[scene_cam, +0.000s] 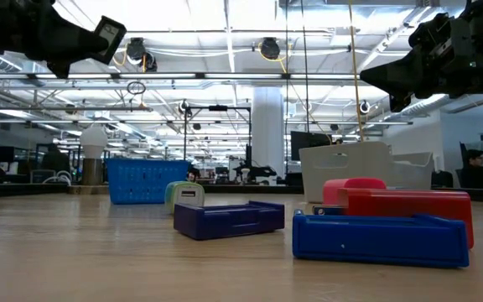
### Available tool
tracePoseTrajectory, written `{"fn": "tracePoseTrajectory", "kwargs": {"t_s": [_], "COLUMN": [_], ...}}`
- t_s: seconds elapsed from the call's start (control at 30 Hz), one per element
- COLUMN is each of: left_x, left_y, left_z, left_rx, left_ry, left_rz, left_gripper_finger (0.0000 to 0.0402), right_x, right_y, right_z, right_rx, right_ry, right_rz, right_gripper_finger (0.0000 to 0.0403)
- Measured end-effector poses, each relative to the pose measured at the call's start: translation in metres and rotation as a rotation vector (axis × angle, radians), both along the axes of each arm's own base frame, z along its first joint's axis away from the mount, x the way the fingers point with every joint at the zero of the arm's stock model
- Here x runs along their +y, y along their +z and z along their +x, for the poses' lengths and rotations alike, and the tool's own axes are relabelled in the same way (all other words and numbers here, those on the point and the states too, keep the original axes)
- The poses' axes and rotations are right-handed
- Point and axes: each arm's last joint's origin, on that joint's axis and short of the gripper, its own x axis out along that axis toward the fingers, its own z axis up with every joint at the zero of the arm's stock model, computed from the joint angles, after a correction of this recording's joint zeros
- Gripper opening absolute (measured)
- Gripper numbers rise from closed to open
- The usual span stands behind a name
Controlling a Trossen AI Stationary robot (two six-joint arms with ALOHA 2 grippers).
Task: Pick & Place Office items
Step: Put the black digital timer into the blue bin
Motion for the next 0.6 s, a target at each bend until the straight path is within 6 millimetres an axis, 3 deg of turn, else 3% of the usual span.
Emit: {"fn": "tracePoseTrajectory", "kwargs": {"t_s": [0.3, 0.6], "left_x": [0.007, 0.017], "left_y": [0.026, 0.041], "left_z": [0.005, 0.032], "left_rx": [-0.01, 0.294], "left_ry": [0.139, 0.257], "left_rz": [-0.041, -0.102], "left_gripper_finger": [0.005, 0.0058], "right_x": [0.0, 0.0], "right_y": [0.0, 0.0], "right_z": [0.0, 0.0], "right_rx": [-0.001, -0.001], "right_ry": [-0.004, -0.003], "right_rz": [0.001, 0.004], "right_gripper_finger": [0.0004, 0.0004]}}
